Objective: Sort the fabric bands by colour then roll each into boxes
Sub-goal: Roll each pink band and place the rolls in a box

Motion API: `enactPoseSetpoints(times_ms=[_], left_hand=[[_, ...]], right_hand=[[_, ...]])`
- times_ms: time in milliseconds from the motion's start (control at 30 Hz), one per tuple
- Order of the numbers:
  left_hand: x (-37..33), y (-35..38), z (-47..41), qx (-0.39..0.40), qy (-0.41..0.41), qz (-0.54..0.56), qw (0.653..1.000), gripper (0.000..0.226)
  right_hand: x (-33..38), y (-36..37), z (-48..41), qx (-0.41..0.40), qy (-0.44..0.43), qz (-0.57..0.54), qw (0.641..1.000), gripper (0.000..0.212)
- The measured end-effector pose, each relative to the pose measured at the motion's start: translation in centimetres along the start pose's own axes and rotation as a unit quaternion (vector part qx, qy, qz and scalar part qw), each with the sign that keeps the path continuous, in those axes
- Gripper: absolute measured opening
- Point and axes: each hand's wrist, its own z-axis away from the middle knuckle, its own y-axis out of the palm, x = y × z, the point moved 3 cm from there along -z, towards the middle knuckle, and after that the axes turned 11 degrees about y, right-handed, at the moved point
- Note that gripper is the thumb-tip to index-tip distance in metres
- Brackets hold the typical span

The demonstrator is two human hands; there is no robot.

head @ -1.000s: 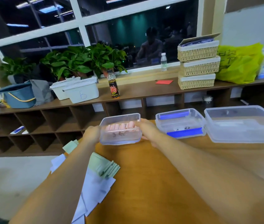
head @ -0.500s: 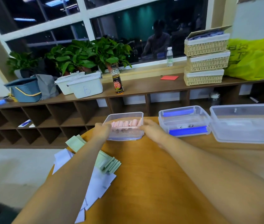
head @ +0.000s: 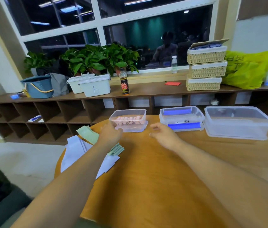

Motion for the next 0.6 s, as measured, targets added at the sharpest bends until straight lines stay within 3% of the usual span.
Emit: enactPoseSetpoints(times_ms=[133, 300, 433, 600], left_hand=[[1.3, -0.8, 2.9, 0.030, 0.004, -0.044, 0.999, 0.030], [2.0, -1.4, 5.3, 0.081, 0.008, -0.103, 0.991, 0.035], [2.5, -0.4, 6.7, 0.114, 0.028, -0.153, 0.981, 0.052], [2.9, 0.2, 7.4, 0.080, 0.061, -0.192, 0.976, 0.059]], right_hand=[[-0.6, 0.2, 1.0, -0.044, -0.052, 0.119, 0.991, 0.050], [-1.8, -3.7, -0.3, -0.214, -0.040, 0.374, 0.901, 0.072], [-3.2, -6.8, -2.0, -0.201, 0.026, 0.450, 0.870, 0.063], [-2.5, -7.8, -3.3, -0.196, -0.054, 0.515, 0.833, 0.057]])
